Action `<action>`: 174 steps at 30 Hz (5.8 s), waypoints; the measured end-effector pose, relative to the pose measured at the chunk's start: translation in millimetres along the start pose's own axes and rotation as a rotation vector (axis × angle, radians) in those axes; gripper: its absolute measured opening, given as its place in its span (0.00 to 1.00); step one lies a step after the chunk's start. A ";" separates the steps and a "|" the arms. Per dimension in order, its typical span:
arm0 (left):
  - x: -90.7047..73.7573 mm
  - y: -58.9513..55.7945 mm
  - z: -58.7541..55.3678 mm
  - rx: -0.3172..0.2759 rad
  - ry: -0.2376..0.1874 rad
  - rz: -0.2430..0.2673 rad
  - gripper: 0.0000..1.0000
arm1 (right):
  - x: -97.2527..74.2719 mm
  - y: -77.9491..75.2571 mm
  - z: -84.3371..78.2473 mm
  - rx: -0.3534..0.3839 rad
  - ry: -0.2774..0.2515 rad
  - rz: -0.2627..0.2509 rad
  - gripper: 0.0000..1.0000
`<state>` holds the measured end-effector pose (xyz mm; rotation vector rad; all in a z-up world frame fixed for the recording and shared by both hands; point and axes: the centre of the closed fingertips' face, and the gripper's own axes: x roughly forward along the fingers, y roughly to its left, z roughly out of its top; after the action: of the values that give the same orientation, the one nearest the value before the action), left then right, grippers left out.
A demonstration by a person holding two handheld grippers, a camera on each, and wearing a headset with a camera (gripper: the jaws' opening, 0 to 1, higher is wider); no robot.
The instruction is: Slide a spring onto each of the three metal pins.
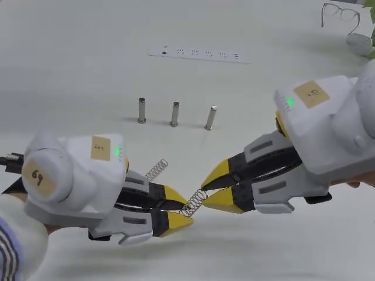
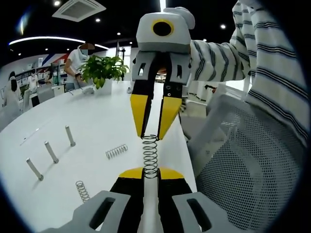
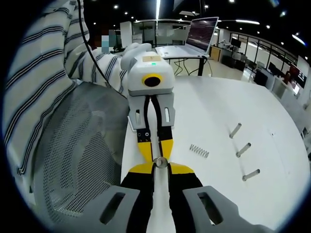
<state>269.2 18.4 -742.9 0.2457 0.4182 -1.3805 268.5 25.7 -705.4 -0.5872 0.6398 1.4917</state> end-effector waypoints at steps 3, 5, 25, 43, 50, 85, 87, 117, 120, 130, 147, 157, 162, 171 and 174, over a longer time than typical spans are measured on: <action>-0.1 -0.6 0.1 -0.001 0.000 0.002 0.01 | -0.3 0.7 0.0 -0.003 0.003 0.004 0.07; -0.7 -0.3 0.9 -0.003 -0.006 0.006 0.01 | 0.0 1.2 0.4 -0.008 0.006 0.007 0.08; -1.4 -0.4 14.1 -0.002 -0.048 0.018 0.01 | 11.1 5.2 -3.7 -0.034 0.050 0.034 0.09; -8.3 4.6 13.1 0.000 -0.037 0.048 0.01 | 16.4 2.8 0.3 -0.049 0.087 0.052 0.08; -11.1 8.3 12.4 -0.046 -0.041 0.065 0.01 | 18.6 0.4 3.3 -0.054 0.108 0.061 0.08; -48.1 40.7 -7.3 -0.158 -0.004 0.233 0.51 | 11.0 -10.8 -1.7 -0.007 0.118 0.008 0.08; -51.8 43.6 -8.5 -0.169 -0.006 0.250 0.55 | 10.3 -9.5 -0.9 -0.002 0.114 0.010 0.08; -87.2 73.2 -9.6 -0.274 -0.121 0.446 0.98 | -1.2 -14.9 13.4 -0.046 0.170 0.012 0.08; -87.8 74.8 -9.7 -0.285 -0.126 0.451 0.98 | -2.2 -20.0 15.9 -0.055 0.185 0.013 0.08; -86.3 76.7 -14.1 -0.313 -0.120 0.449 0.98 | -8.2 -53.5 26.5 -0.111 0.245 0.003 0.08; -90.1 83.4 -25.1 -0.331 -0.087 0.495 0.98 | 5.4 -116.4 50.4 -0.195 0.294 -0.005 0.08; -86.4 75.2 -28.6 -0.331 -0.062 0.489 0.98 | 17.1 -161.7 62.8 -0.242 0.319 -0.013 0.08; -93.0 80.3 -32.0 -0.331 -0.054 0.533 0.98 | 19.4 -182.8 71.7 -0.263 0.317 -0.034 0.08; -104.1 86.0 -34.6 -0.346 -0.060 0.576 0.98 | 28.0 -201.7 76.6 -0.269 0.334 -0.033 0.08; -105.2 85.9 -34.6 -0.348 -0.059 0.582 0.98 | 34.5 -206.3 75.6 -0.287 0.352 -0.031 0.08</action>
<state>334.7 142.2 -735.6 0.0315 0.4829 -0.7275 476.0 102.7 -683.2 -1.0928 0.6850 1.4735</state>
